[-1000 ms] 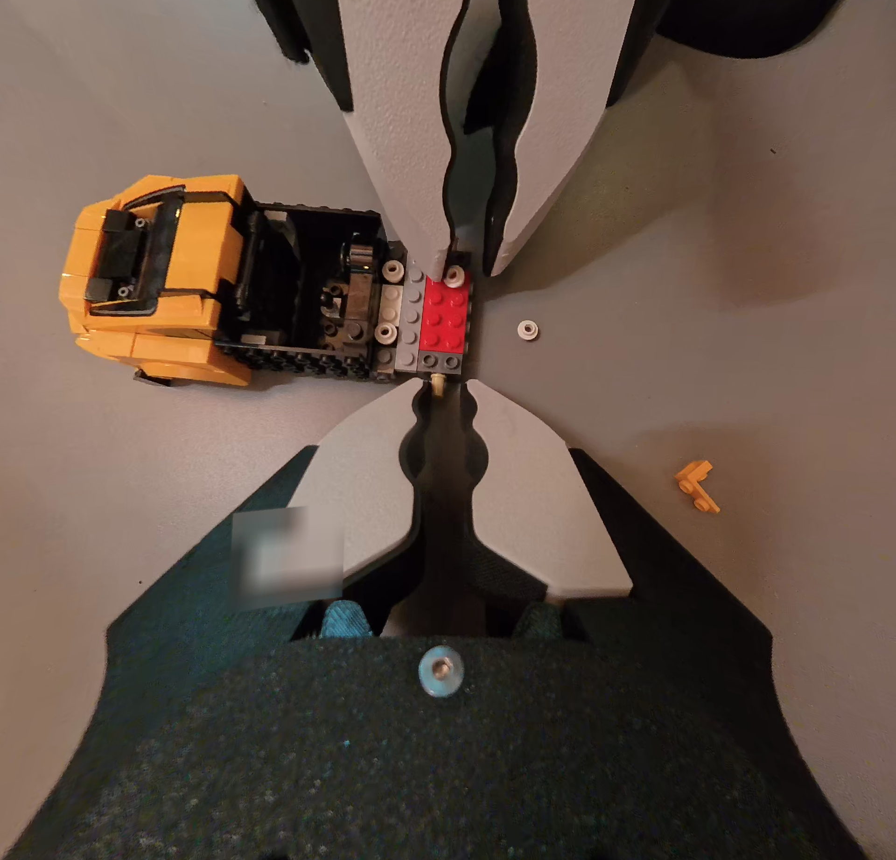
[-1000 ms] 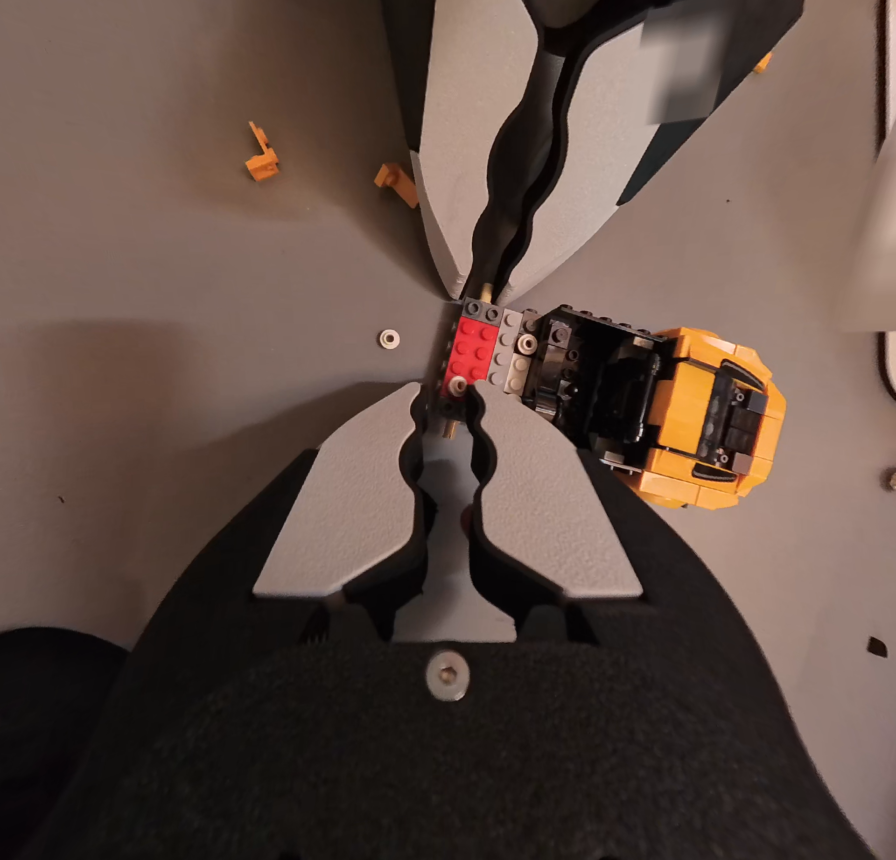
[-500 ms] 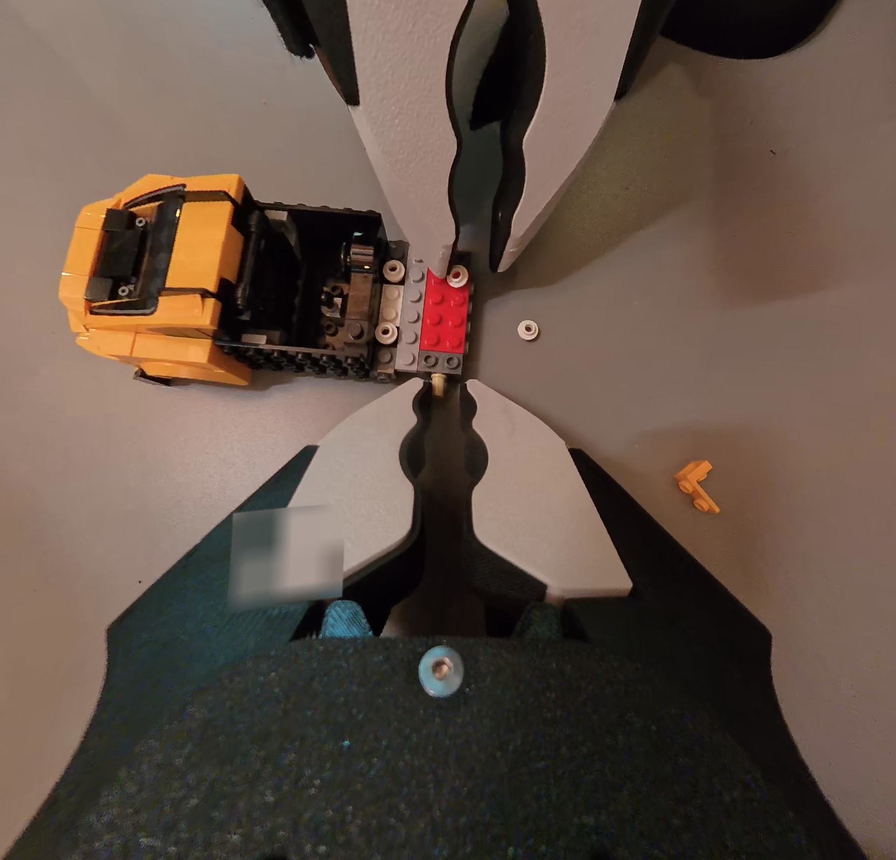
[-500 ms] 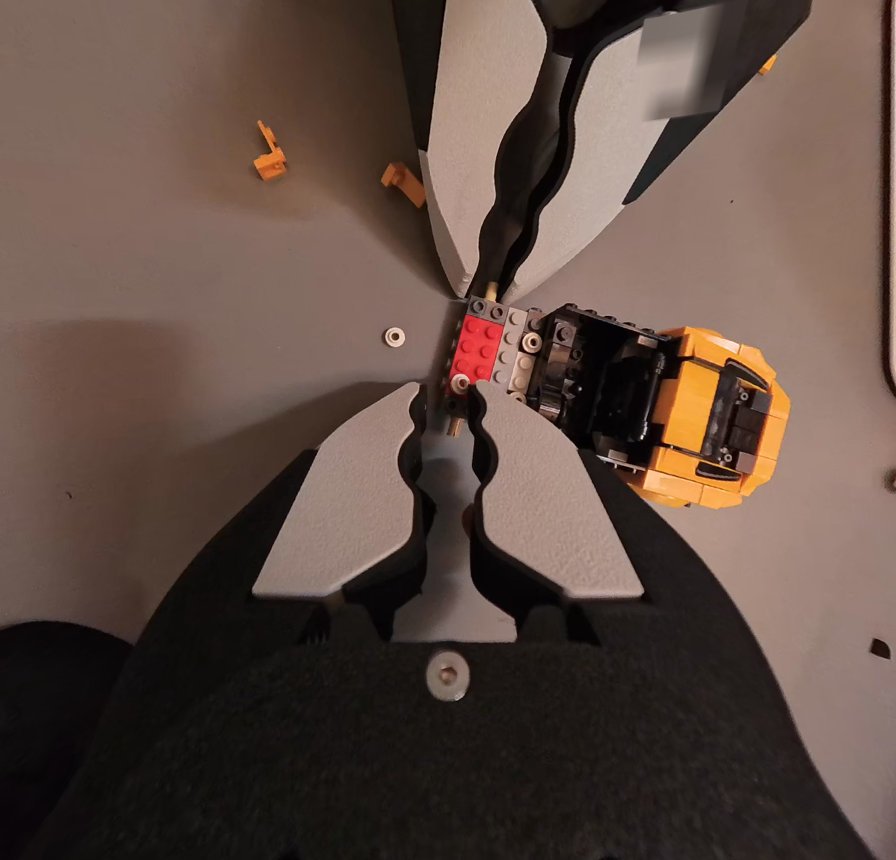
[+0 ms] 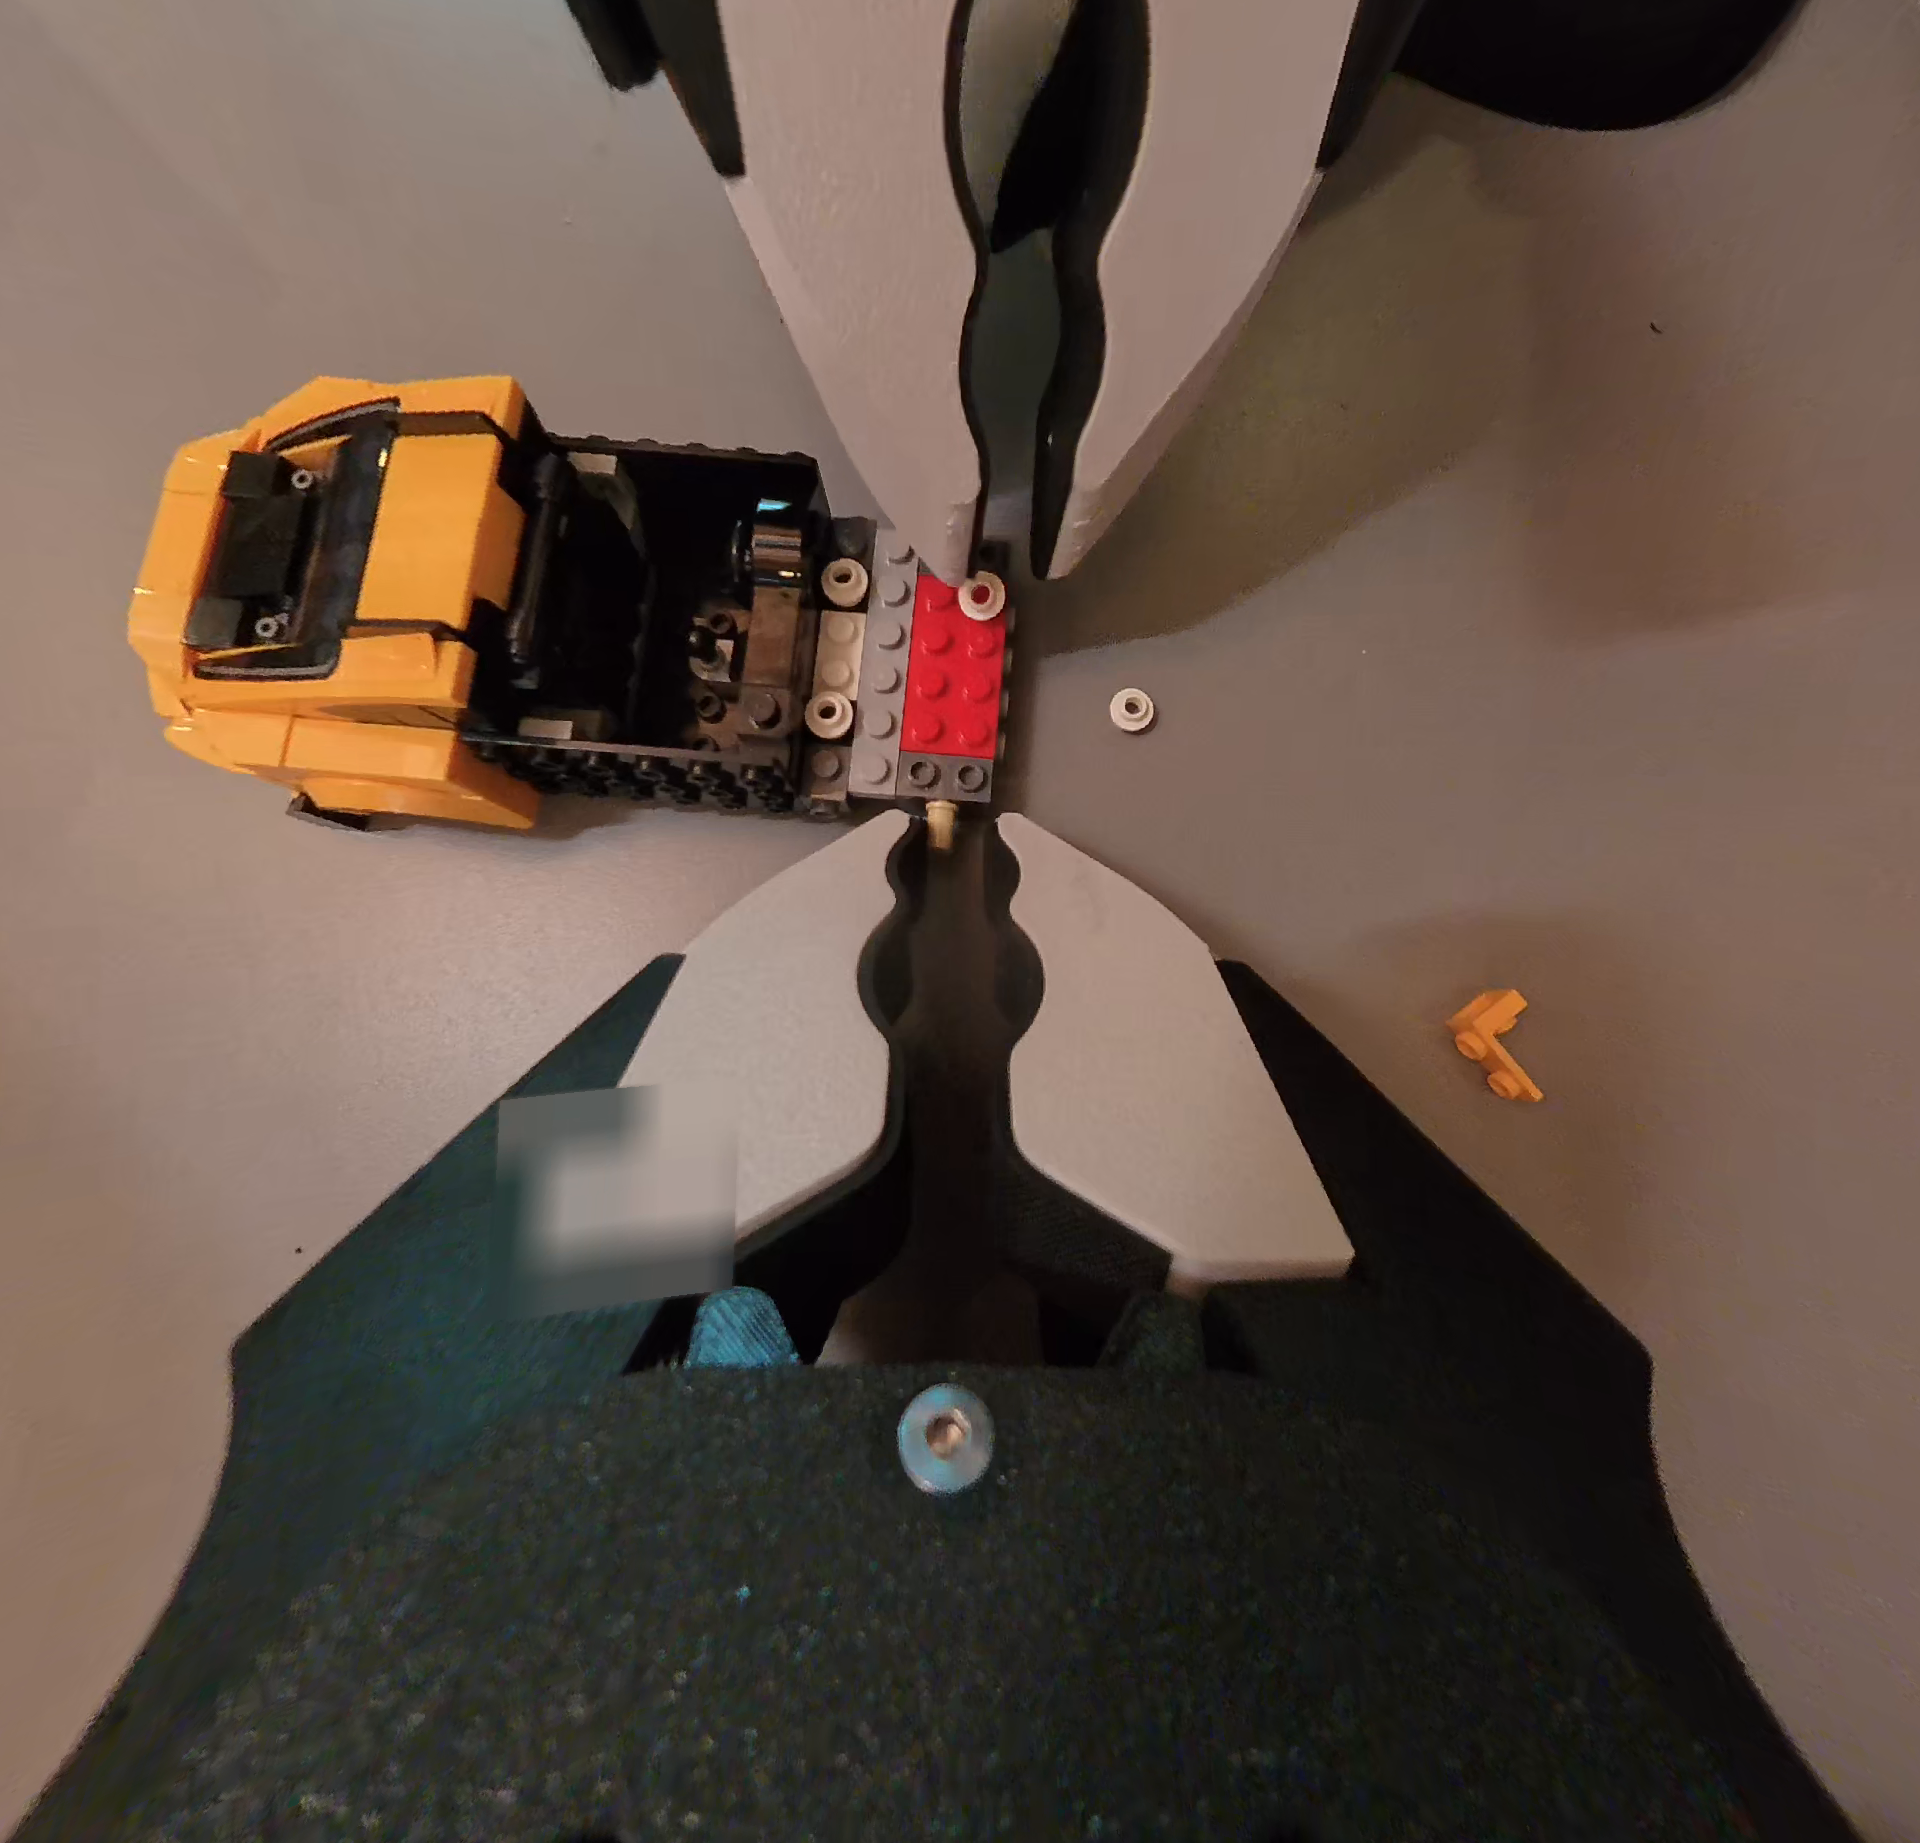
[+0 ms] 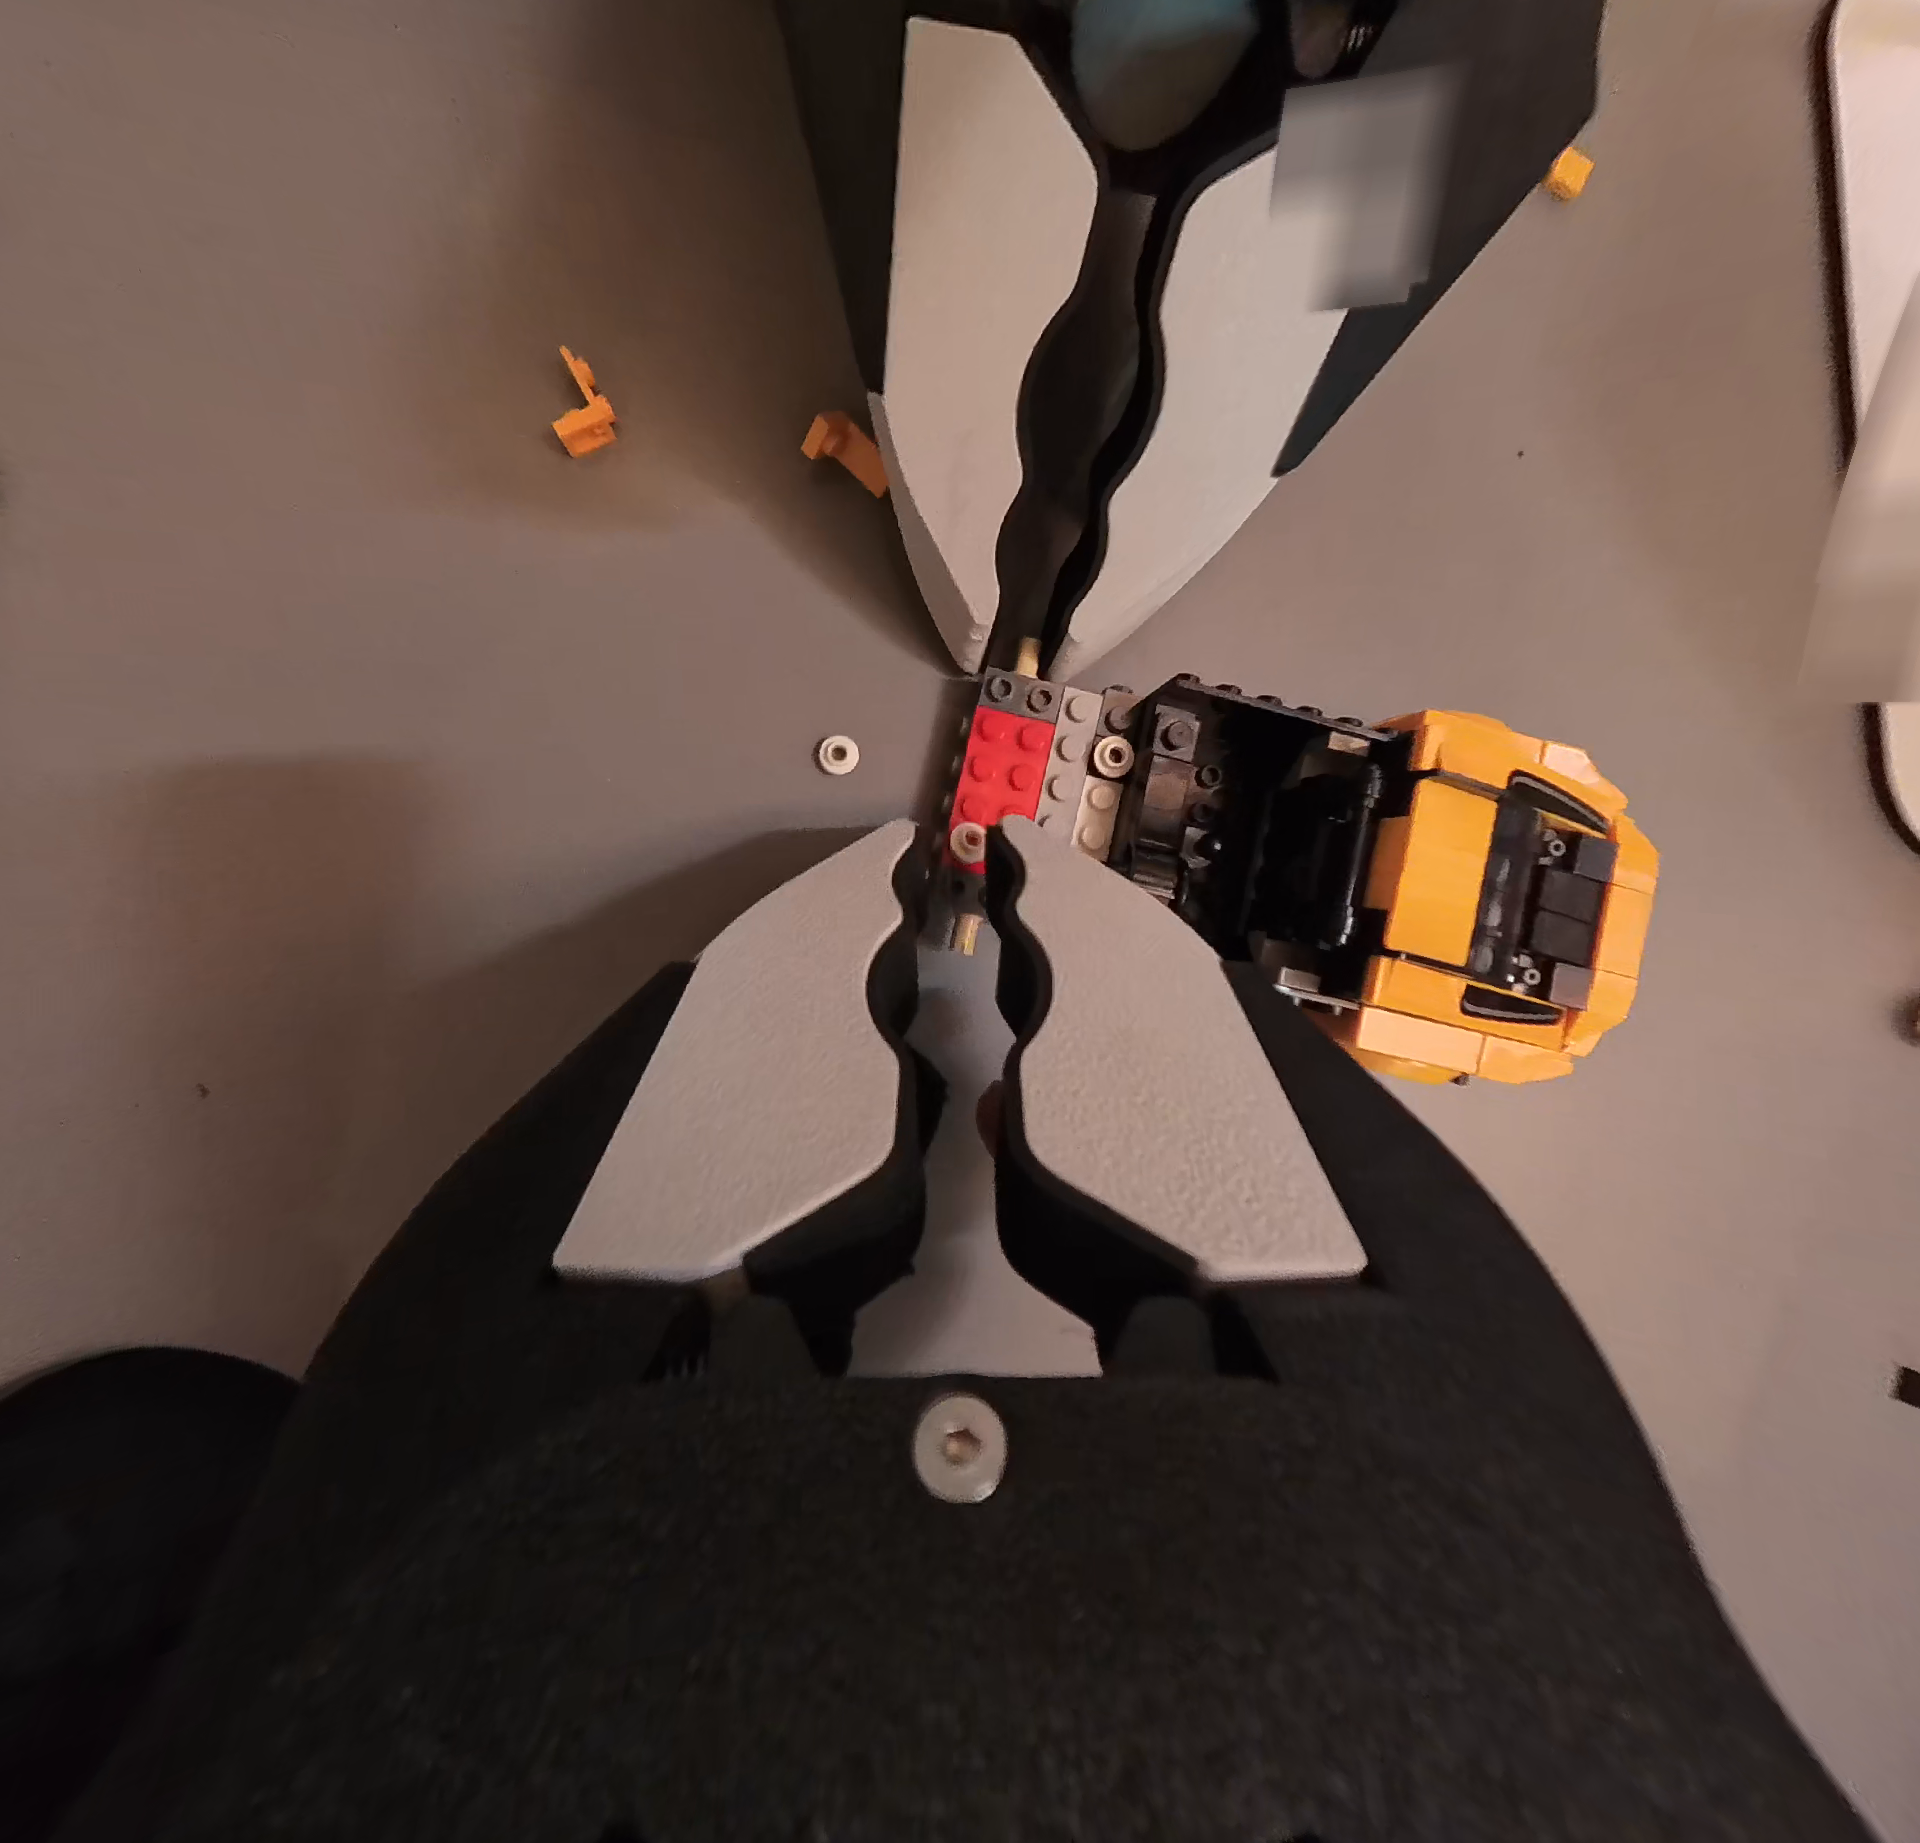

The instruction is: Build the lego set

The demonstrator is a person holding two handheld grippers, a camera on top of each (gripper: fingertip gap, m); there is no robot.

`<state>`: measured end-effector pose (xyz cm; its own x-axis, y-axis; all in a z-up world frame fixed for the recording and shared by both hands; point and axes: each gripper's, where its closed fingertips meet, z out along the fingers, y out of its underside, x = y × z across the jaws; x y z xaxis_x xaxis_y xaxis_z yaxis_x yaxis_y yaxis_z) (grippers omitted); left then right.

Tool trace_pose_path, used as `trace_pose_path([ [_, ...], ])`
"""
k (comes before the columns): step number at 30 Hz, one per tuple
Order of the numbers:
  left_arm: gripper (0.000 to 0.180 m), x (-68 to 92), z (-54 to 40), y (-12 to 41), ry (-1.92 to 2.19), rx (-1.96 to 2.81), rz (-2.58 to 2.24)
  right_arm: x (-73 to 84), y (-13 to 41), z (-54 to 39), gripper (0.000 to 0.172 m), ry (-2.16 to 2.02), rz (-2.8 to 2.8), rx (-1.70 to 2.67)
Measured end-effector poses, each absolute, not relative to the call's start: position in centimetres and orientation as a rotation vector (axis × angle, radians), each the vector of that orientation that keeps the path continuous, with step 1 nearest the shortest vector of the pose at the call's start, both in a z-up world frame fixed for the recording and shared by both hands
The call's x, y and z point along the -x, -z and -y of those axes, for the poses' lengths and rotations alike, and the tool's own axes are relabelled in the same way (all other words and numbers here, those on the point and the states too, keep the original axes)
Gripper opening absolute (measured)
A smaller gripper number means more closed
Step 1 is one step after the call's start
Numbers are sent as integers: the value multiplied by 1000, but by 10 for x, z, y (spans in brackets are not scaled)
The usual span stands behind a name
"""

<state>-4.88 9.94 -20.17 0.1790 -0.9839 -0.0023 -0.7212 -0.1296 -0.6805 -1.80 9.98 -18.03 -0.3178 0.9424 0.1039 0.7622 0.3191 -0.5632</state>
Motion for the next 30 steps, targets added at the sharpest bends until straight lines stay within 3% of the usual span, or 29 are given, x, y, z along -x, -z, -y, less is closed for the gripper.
trace_pose_path([
  [30, 8, 46, -98, 202, 626, 1905, -1611, 15, 187, -101, 4, -613, 2209, 1705],
])
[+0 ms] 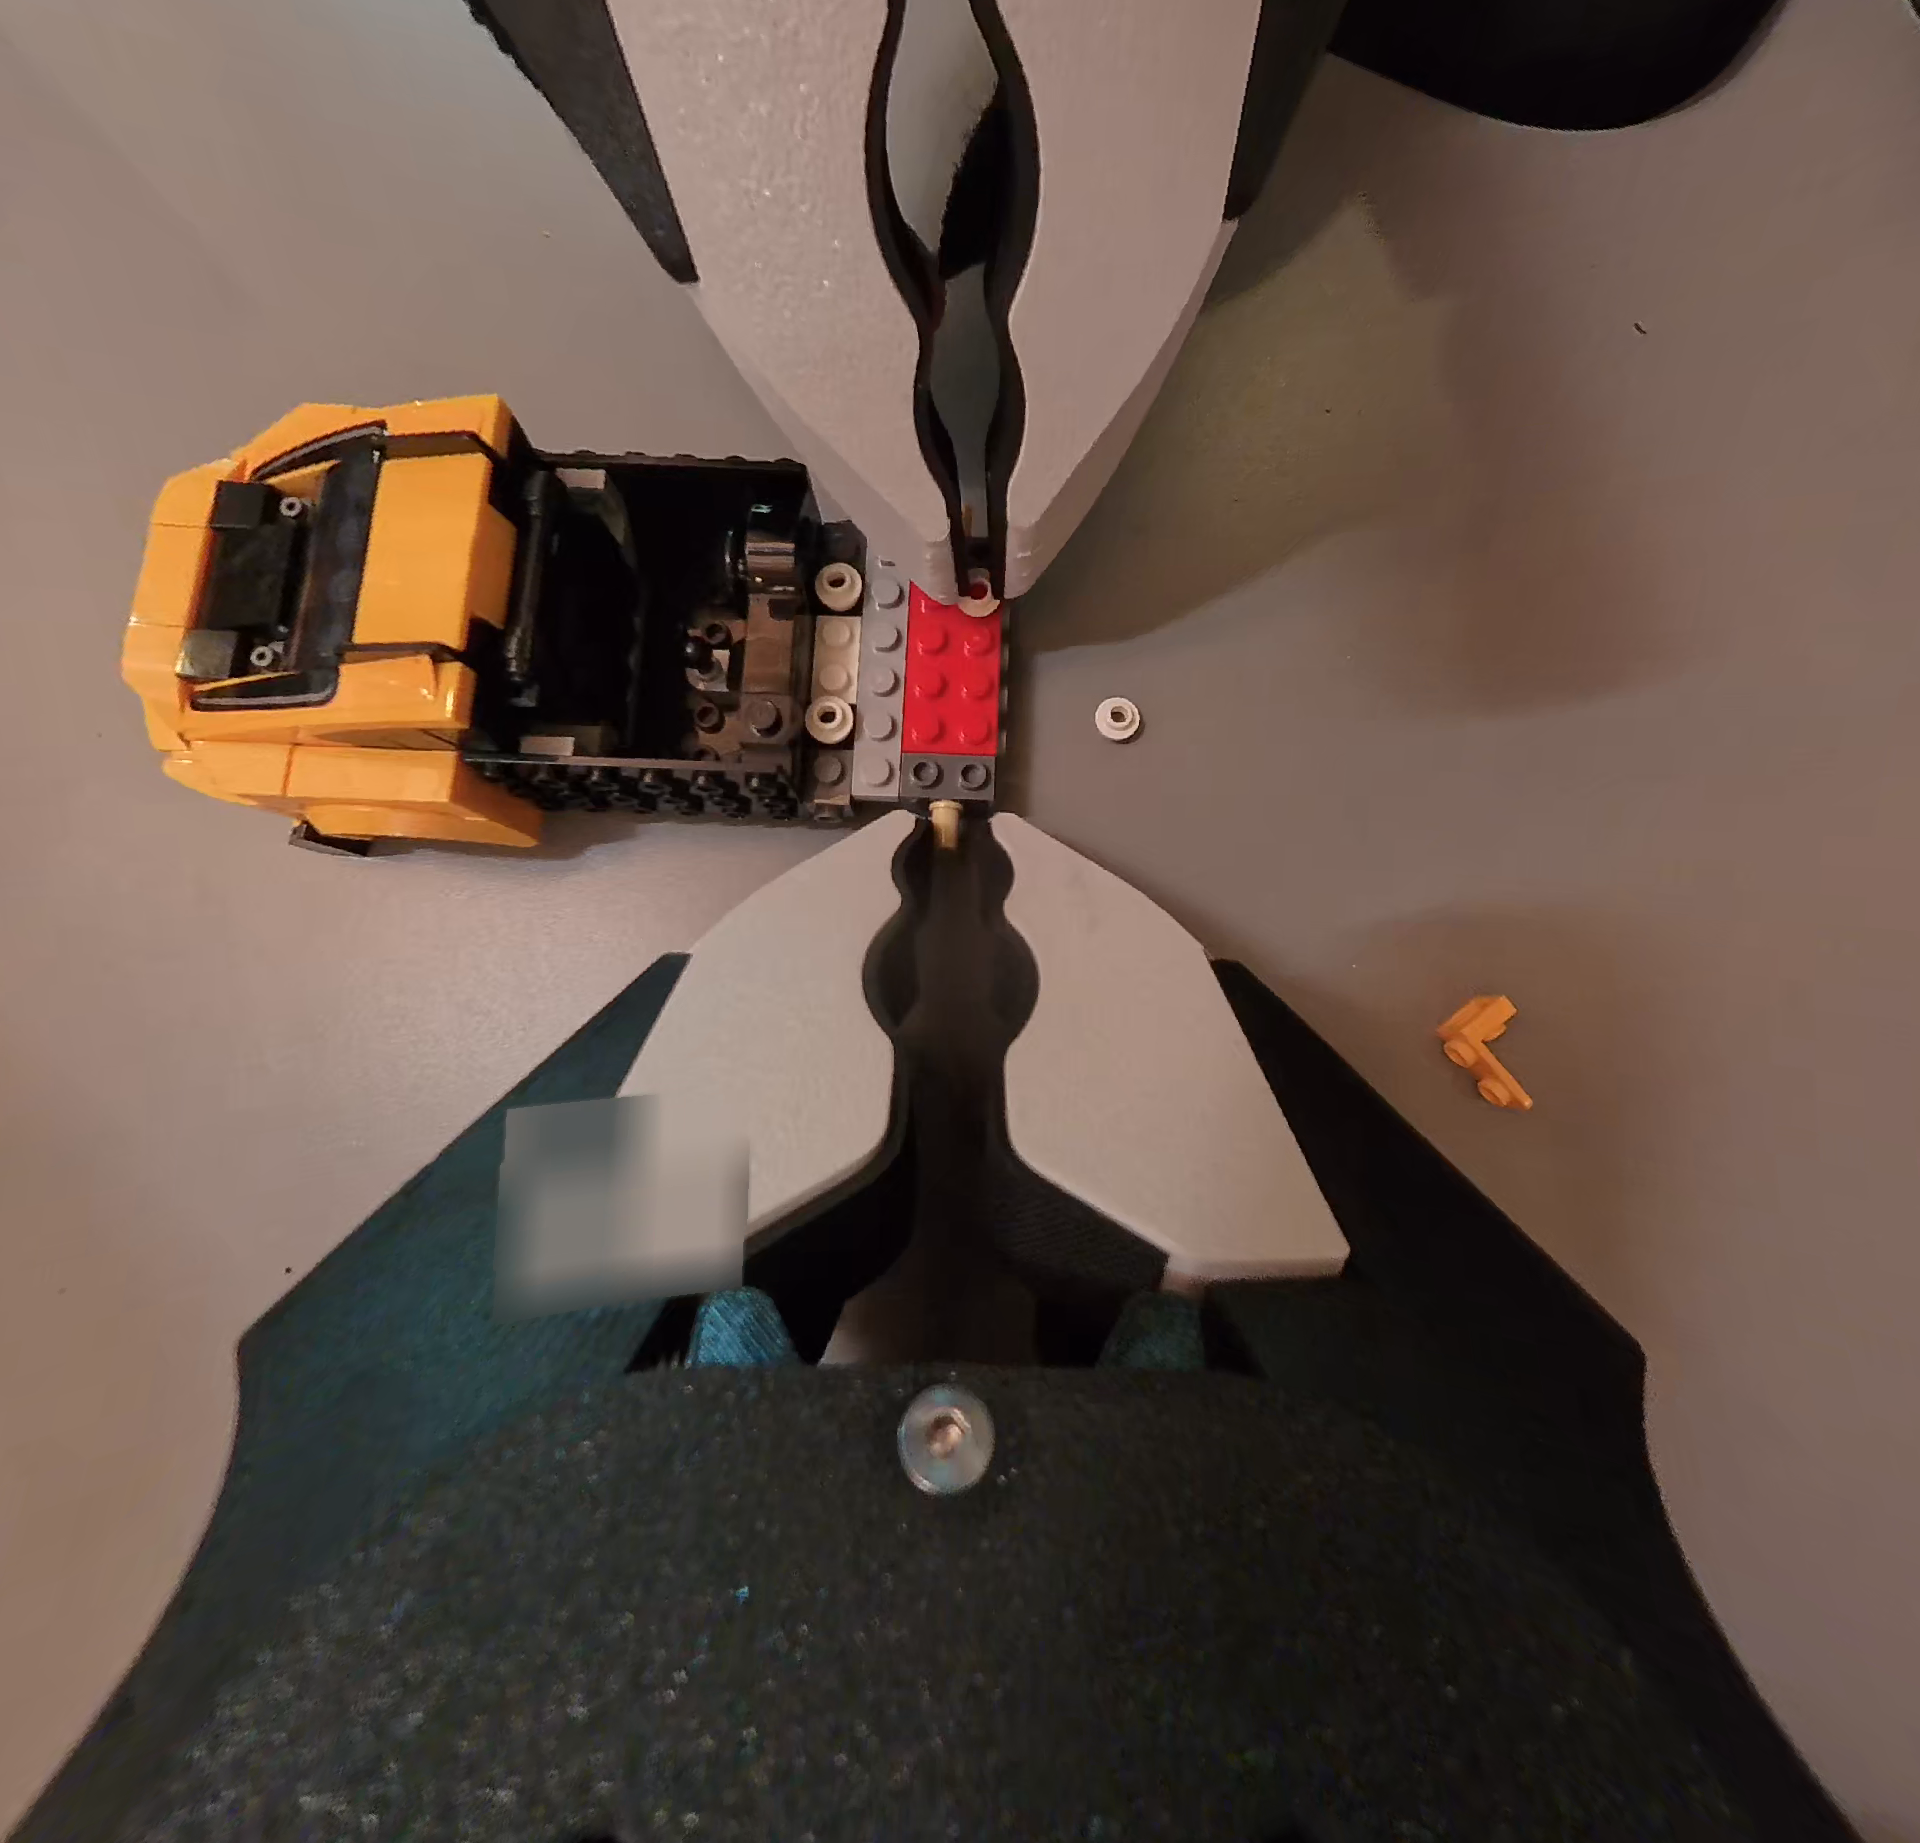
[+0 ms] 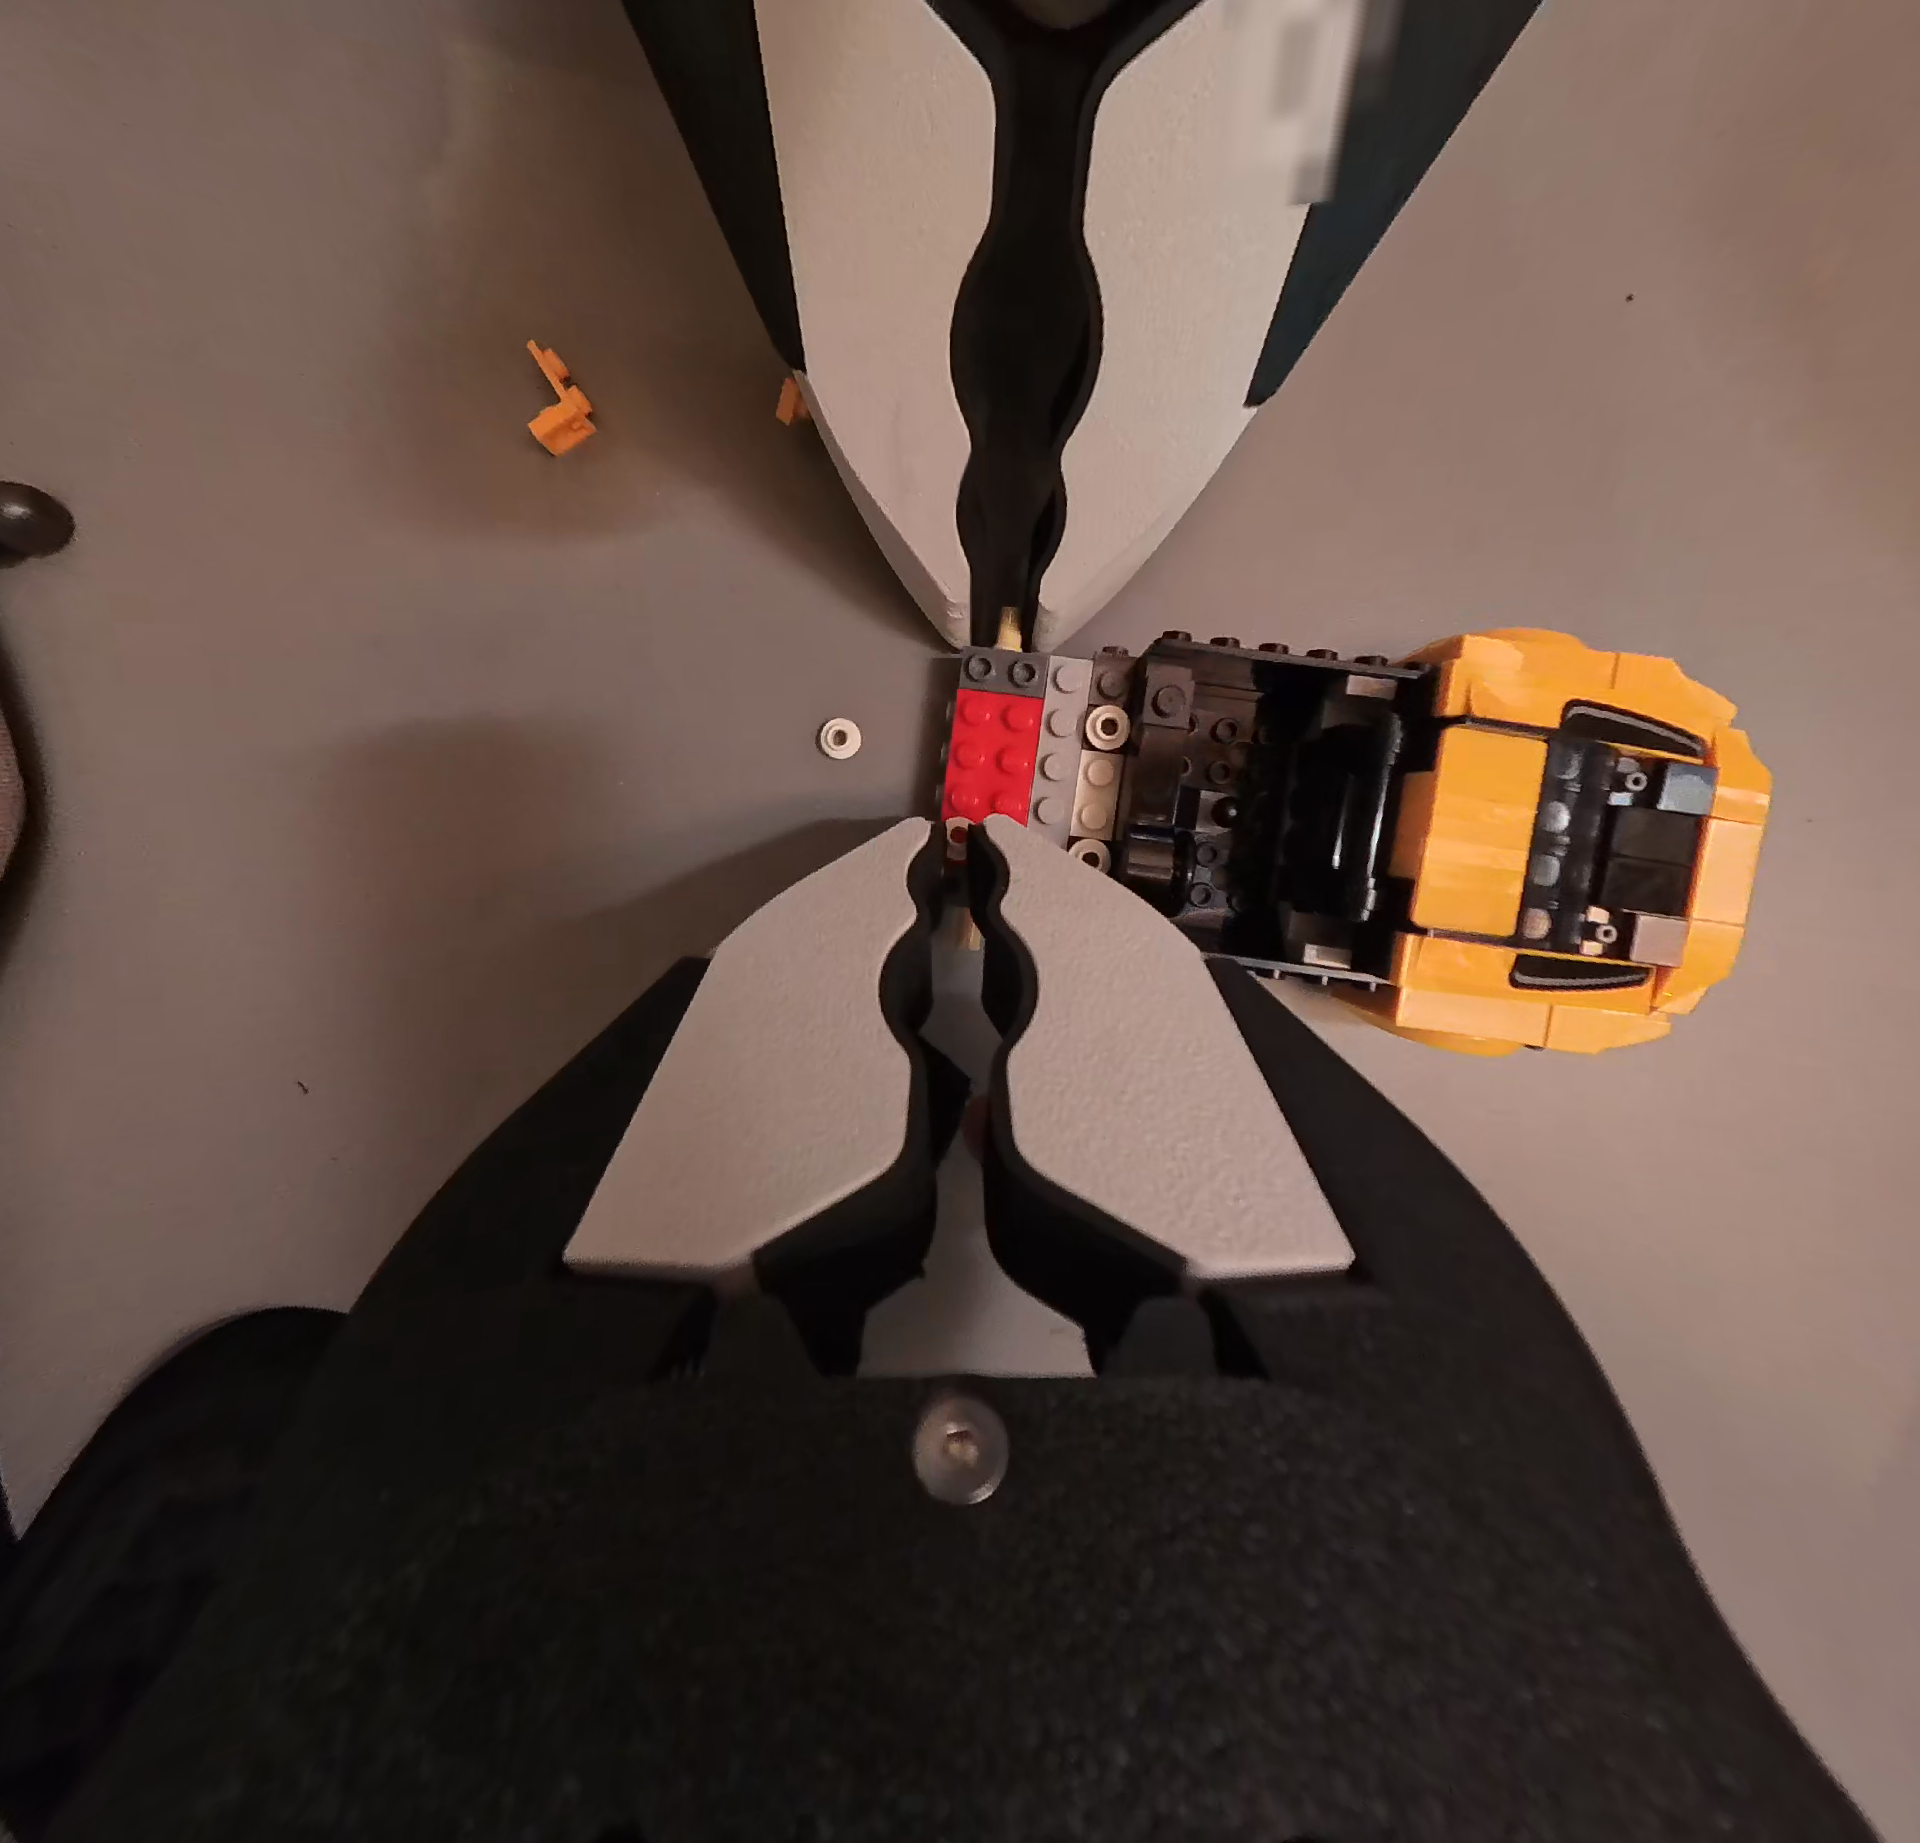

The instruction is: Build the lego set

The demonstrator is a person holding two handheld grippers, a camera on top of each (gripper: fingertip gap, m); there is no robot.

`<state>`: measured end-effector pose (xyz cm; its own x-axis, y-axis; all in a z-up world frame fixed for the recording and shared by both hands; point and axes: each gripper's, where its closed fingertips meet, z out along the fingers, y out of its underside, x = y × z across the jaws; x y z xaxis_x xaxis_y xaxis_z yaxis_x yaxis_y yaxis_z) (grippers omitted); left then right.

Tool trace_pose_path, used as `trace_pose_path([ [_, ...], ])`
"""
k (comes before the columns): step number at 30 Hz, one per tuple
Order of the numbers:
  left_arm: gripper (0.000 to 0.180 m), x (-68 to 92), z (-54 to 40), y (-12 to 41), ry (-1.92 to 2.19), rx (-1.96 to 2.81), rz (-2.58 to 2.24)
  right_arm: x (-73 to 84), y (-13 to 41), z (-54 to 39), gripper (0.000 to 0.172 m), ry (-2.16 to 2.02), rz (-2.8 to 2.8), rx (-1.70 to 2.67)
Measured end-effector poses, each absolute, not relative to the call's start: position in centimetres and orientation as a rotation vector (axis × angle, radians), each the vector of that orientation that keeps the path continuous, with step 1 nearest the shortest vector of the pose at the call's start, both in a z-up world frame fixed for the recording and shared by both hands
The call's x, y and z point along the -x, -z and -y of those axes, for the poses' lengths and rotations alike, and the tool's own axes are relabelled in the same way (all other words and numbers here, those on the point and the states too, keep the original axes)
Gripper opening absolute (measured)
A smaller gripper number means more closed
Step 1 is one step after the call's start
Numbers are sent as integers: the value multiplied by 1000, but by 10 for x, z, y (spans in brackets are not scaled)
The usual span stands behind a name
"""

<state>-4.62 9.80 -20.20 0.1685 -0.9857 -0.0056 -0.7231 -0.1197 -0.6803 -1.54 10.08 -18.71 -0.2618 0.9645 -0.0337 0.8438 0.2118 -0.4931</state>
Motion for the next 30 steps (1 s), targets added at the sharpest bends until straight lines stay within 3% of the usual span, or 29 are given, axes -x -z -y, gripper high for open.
trace_pose_path([
  [30, 8, 47, -98, 202, 654, 1899, -1603, 15, 188, -103, 9, -474, 2284, 1682],
])
